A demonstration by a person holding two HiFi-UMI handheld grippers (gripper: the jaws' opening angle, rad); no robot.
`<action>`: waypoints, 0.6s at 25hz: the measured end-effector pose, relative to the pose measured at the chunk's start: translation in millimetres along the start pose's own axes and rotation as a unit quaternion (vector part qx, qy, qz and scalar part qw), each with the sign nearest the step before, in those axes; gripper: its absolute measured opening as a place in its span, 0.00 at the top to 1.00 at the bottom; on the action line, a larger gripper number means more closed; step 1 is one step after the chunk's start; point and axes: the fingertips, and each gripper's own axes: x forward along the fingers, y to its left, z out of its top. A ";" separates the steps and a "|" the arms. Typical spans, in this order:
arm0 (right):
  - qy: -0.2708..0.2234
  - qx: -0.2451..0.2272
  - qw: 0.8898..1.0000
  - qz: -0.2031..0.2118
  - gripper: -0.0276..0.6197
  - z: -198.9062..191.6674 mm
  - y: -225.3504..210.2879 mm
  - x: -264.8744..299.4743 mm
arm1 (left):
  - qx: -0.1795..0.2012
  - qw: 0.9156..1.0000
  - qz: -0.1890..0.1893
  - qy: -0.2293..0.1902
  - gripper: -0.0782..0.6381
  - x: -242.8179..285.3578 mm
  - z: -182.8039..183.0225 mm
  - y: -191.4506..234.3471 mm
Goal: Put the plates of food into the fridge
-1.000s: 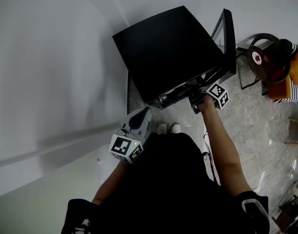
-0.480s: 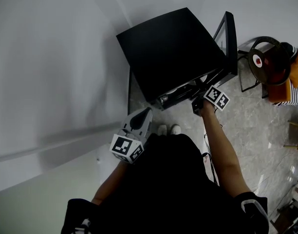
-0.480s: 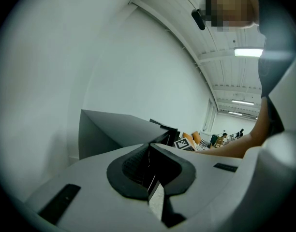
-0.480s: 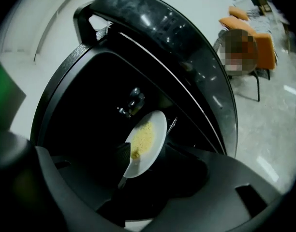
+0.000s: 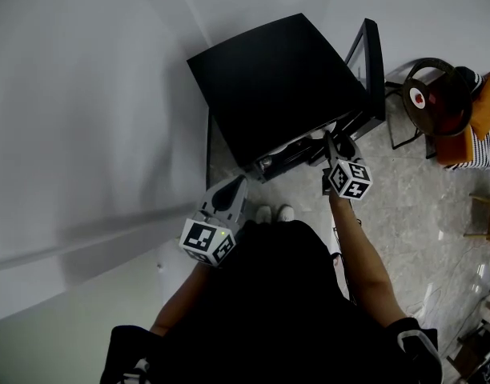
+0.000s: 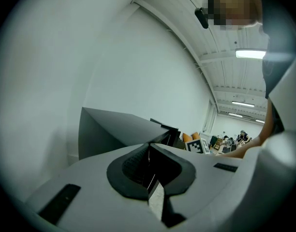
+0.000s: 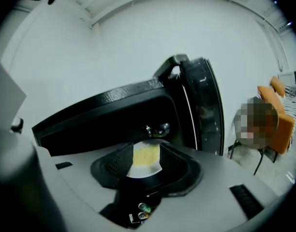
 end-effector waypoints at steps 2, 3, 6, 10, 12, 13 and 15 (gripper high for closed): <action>-0.025 -0.019 0.999 0.007 0.76 15.3 10.2 -14.0 | -0.006 1.000 -0.003 -0.002 0.86 1.4 0.7 -0.3; -0.037 -0.025 0.999 0.012 0.83 23.0 16.4 -21.8 | -0.009 1.000 -0.003 -0.003 0.86 1.1 1.0 -0.6; -0.067 -0.039 0.997 0.032 0.87 43.7 34.6 -43.5 | -0.012 1.000 -0.009 -0.003 0.86 1.9 -0.6 -2.6; -0.093 -0.072 0.991 0.057 0.90 65.6 57.9 -73.5 | -0.007 1.000 -0.026 -0.003 0.86 6.1 -3.8 -8.7; -0.104 -0.091 0.988 0.075 0.91 78.1 72.7 -85.9 | -0.008 1.000 -0.029 -0.002 0.86 8.8 -1.4 -10.3; -0.111 -0.100 0.985 0.084 0.91 84.8 80.1 -91.8 | -0.008 1.000 -0.030 -0.003 0.86 10.2 -0.4 -11.1; -0.131 -0.116 0.979 0.103 0.92 98.1 95.3 -104.1 | -0.008 0.999 -0.035 -0.005 0.86 12.0 0.9 -13.9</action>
